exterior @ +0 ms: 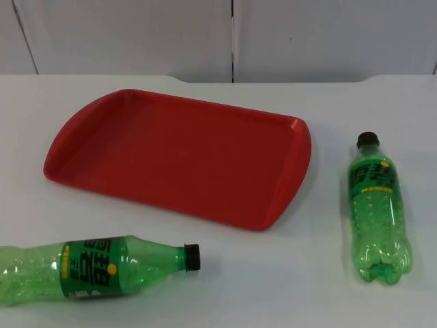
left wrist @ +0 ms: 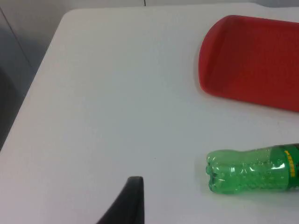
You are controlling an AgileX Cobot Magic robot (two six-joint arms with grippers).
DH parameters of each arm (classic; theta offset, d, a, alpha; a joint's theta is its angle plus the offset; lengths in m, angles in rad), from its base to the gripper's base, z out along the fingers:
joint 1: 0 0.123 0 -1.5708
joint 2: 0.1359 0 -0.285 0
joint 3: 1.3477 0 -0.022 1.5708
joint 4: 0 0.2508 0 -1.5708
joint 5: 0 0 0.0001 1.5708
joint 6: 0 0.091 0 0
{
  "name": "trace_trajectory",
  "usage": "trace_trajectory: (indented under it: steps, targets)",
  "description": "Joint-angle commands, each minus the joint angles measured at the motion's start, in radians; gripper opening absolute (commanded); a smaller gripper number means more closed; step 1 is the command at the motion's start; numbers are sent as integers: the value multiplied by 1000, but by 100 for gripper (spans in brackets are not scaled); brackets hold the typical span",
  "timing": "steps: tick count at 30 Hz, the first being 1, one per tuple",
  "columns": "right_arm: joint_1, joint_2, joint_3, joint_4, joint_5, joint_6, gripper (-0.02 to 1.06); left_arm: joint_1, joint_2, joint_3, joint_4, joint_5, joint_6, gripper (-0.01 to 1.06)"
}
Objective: Place the bottle upright on the tray.
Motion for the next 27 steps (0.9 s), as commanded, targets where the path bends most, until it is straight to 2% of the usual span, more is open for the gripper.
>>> trace_trajectory:
  steps: [1,9,14,27]
  targets:
    - [-5,-4,7,1,-1,0,102,3,7,-28,-9,-27,0,105]
    - [-5,-4,7,1,-1,0,102,3,107,-113,-11,-75,0,105]
    - [-5,-4,7,1,-1,0,102,3,208,-157,-41,-157,0,105]
    - [-5,-4,7,1,-1,0,102,3,458,-238,-41,-308,8,105]
